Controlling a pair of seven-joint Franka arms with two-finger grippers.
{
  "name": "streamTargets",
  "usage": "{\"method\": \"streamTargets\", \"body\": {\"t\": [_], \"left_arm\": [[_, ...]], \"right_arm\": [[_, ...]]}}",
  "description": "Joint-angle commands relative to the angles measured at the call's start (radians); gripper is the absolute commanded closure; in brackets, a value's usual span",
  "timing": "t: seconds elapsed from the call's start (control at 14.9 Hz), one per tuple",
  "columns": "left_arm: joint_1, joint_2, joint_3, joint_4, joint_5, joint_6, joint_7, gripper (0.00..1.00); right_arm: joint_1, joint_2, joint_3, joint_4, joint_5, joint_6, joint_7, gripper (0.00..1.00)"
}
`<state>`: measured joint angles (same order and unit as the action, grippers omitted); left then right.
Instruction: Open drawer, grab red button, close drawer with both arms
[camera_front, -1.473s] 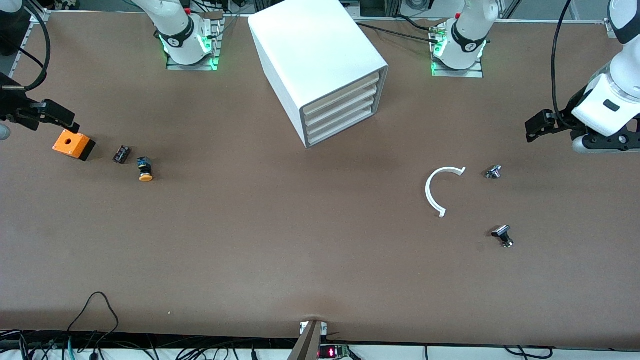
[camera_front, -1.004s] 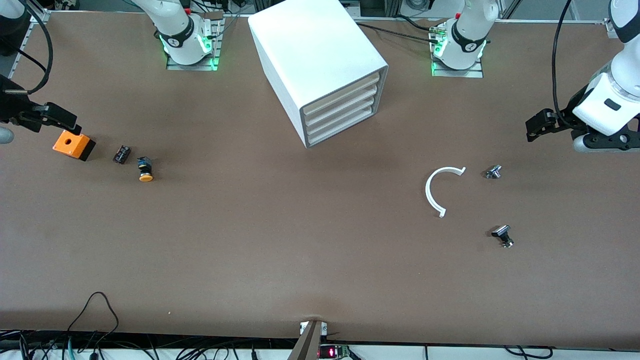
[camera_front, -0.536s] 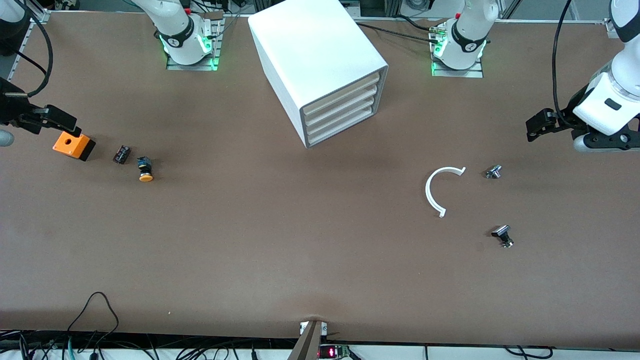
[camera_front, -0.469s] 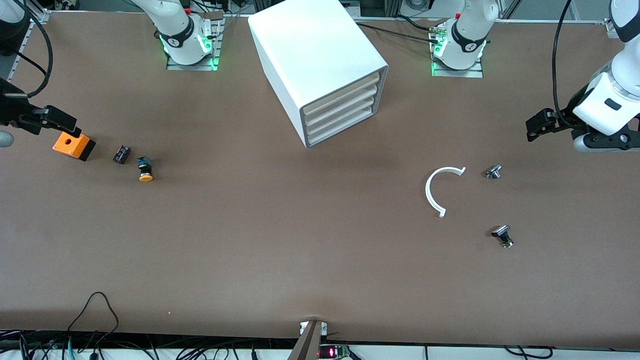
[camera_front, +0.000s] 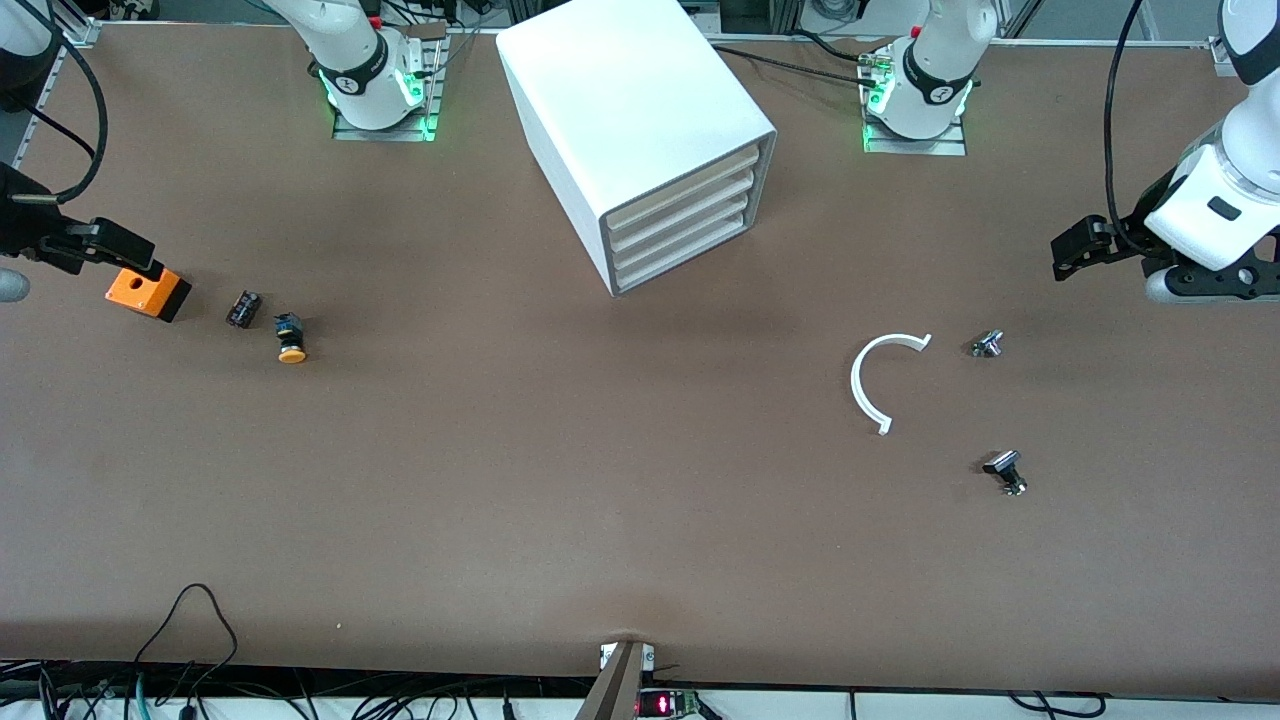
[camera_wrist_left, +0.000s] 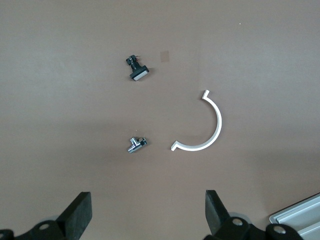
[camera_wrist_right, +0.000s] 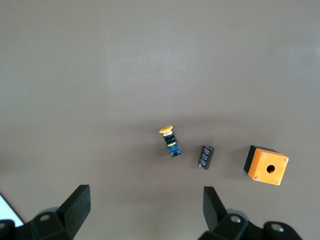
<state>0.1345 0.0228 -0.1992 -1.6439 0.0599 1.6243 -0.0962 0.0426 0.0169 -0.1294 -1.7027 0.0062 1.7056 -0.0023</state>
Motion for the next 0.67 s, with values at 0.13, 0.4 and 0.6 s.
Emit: {"method": "streamTargets", "body": {"t": [0.13, 0.4, 0.6], "left_arm": [[0.002, 0.005, -0.006, 0.026, 0.031, -0.029, -0.007, 0.00], [0.002, 0.005, -0.006, 0.026, 0.031, -0.029, -0.007, 0.00], [0.002, 0.005, -0.006, 0.027, 0.031, -0.029, -0.007, 0.00]], "right_arm": [[0.003, 0.011, 0.007, 0.028, 0.003, -0.012, 0.018, 0.00], [0.016, 0.012, 0.005, 0.028, 0.001, 0.009, 0.016, 0.00], [0.017, 0.012, 0.005, 0.028, -0.006, 0.009, 0.013, 0.00]]}}
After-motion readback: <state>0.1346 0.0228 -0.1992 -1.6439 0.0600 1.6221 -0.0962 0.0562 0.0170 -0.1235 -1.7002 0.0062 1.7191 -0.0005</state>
